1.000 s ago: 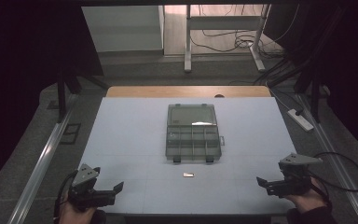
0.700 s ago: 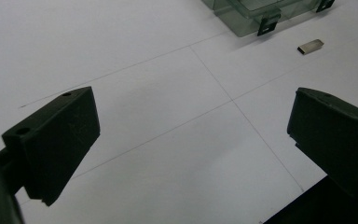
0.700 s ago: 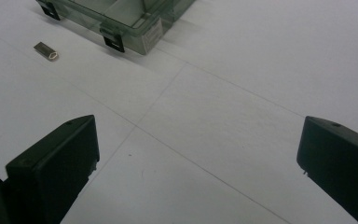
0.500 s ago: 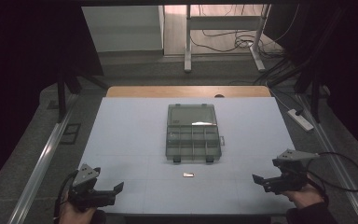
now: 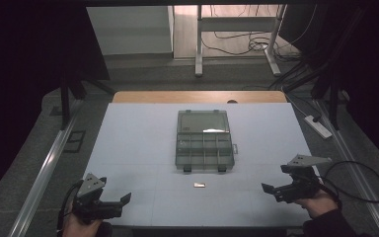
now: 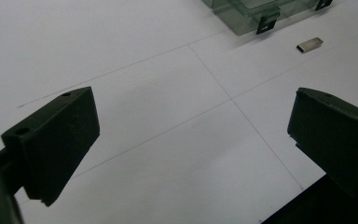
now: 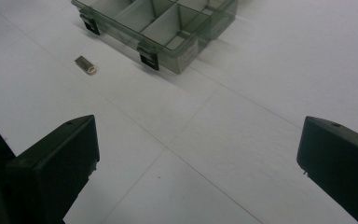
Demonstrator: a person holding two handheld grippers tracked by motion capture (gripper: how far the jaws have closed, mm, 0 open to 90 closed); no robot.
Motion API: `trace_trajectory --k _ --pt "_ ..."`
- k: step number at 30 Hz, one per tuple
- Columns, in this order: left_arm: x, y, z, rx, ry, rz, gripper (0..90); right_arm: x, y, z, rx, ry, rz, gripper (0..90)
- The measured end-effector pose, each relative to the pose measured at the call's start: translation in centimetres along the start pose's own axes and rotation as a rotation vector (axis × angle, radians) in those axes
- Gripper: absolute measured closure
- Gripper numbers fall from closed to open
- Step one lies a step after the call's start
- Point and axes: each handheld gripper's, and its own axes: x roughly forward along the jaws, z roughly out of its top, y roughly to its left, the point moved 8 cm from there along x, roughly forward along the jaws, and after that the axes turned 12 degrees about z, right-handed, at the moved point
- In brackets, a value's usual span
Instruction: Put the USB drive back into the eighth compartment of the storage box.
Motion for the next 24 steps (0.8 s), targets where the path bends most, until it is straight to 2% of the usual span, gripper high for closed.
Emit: trace_trajectory --k 7,14,24 --pt "0.0 0.0 0.0 0.001 -0.001 -0.003 2.0 1.0 0.5 0.8 -0.014 0.013 0.030 0.0" --pt "0.0 0.0 0.0 -0.001 -0.003 -0.005 1.9 1.6 0.9 1.2 -0.026 0.022 0.042 0.0" --pt "0.0 0.0 0.0 0.000 0.000 -0.010 1.5 3.0 1.5 1.6 -0.060 0.061 0.060 0.0"
